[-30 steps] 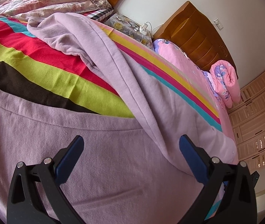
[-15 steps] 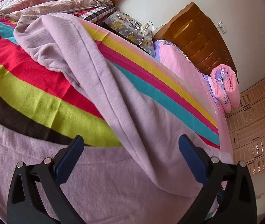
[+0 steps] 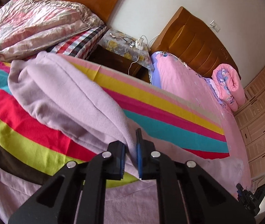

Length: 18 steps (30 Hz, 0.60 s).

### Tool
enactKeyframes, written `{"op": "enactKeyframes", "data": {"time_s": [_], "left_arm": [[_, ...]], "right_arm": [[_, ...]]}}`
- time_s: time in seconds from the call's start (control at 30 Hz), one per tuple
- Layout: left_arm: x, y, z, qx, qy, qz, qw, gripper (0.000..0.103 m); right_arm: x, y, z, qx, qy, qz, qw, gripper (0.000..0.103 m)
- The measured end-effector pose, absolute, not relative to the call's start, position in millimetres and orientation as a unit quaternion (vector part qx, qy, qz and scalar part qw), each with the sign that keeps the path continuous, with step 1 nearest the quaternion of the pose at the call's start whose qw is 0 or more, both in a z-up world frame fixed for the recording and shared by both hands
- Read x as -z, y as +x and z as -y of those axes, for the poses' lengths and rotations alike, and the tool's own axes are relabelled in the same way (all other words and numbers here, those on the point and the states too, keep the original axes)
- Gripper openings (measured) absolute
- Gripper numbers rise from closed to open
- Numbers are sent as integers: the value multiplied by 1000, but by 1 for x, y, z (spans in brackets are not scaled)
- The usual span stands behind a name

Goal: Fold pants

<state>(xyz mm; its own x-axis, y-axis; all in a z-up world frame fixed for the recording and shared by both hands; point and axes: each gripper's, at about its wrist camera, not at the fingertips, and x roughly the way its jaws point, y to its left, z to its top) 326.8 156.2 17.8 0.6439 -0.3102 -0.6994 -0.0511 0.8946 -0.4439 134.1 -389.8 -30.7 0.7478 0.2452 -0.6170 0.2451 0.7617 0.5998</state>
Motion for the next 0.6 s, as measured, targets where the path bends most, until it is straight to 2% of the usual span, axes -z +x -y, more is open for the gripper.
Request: {"op": "enactKeyframes", "data": {"time_s": [0.17,0.33,0.43,0.6], "left_arm": [[-82,320,-171,107,-234,-372,892,10],[-121,203,-164,162,-189,-297,922,10],[-88,121,-156,180,-140,-295,928,12],[26,83,-149,166,-150,-400,889,12]], "right_arm": [[-34,191,405,-33,326,-324,888,10],[-79,165,408,-59,306,-271,911,10],[-57,106,420,-61,304,-276,910,10],[43,44,428,-26,325,-373,869,10]]}}
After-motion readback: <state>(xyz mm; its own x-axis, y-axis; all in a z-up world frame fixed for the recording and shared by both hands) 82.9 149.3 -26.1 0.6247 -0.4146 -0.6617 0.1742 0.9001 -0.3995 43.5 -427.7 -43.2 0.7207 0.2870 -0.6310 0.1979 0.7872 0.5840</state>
